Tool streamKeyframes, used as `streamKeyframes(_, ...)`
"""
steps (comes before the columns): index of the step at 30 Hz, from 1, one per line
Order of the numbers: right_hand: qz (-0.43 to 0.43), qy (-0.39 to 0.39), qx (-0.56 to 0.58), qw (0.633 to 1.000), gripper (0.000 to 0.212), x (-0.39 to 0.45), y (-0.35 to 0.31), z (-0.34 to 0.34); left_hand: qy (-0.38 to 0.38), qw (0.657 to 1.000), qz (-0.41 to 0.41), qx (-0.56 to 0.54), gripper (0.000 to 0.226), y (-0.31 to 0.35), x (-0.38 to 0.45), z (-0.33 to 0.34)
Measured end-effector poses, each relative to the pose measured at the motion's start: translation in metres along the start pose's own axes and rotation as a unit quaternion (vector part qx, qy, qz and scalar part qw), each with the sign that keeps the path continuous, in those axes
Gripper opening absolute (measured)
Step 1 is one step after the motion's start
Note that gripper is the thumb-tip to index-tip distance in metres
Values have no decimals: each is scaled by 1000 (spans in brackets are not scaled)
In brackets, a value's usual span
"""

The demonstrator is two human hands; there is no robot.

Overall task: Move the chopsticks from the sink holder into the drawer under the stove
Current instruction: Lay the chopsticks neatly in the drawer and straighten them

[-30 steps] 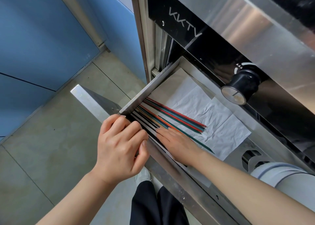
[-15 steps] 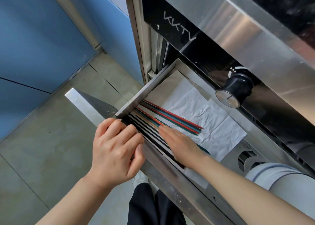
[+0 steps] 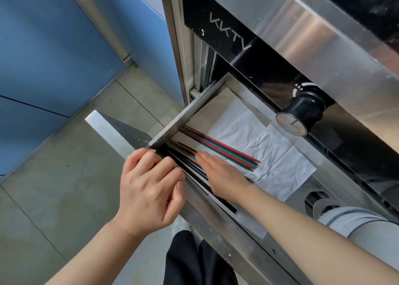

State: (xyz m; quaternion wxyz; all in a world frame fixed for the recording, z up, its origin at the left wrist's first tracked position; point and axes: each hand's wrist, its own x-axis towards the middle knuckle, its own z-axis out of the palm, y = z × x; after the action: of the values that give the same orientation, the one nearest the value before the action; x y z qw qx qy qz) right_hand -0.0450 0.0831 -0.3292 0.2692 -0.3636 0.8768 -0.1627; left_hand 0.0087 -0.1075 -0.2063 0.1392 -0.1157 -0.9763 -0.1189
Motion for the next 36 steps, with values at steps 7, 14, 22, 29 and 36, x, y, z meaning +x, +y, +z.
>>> streamKeyframes(7, -6, 32, -69, 997, 66, 32, -15, -8, -4, 1000, 0, -2, 42, 0, 0, 0)
streamKeyframes(14, 182, 73, -89, 977, 49, -2, 13, -25, 6, 1000, 0, -3, 43, 0, 1, 0)
streamKeyframes(22, 198, 15, -81, 977, 54, -19, 14, -19, 8, 1000, 2, -2, 43, 0, 1, -1)
streamKeyframes(29, 168, -11, -47, 985, 61, -30, 5, -8, 5, 1000, 2, 2, 41, 0, 1, -2)
streamKeyframes(36, -64, -65, -117, 989, 62, -26, -7, 9, 4, 1000, 4, 3, 43, 0, 2, -1)
